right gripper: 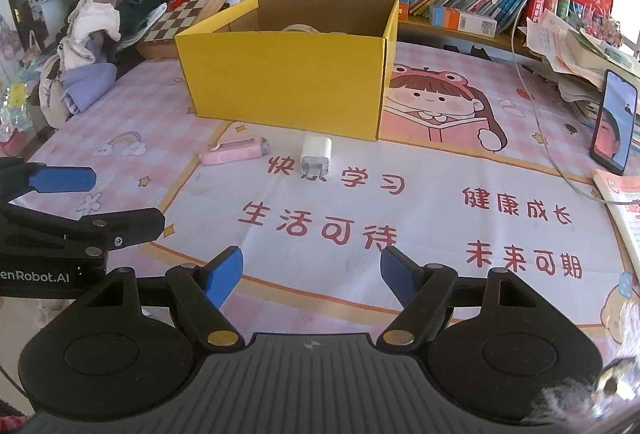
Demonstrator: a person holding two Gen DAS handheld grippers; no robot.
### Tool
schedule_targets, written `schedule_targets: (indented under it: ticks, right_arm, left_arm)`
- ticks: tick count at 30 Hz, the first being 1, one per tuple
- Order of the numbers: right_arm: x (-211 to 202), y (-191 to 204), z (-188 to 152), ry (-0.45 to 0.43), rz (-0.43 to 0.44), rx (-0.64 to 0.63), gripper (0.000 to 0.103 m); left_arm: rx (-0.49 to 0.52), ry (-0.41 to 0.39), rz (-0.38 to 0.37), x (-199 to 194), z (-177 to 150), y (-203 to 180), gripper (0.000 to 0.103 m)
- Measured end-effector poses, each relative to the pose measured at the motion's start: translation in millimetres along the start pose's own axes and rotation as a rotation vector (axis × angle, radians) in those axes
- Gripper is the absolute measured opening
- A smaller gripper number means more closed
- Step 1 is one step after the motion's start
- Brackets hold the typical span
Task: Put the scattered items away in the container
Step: 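Move the left tool toward the pink item while the right tool approaches the white charger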
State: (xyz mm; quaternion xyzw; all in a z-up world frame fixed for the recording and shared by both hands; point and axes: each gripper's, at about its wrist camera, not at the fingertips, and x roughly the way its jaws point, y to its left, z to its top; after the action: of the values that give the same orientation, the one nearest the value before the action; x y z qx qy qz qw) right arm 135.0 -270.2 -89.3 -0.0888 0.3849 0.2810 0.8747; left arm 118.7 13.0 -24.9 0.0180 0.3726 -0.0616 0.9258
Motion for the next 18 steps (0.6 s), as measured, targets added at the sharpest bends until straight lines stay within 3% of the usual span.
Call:
schedule_targets:
  ticks: [18]
  right_arm:
    - [41.0, -7.0, 44.0, -0.008, -0.01, 0.039, 0.074]
  left_arm:
    - [0.055, 0.008, -0.015, 42.8, 45.1, 23.2, 0.09]
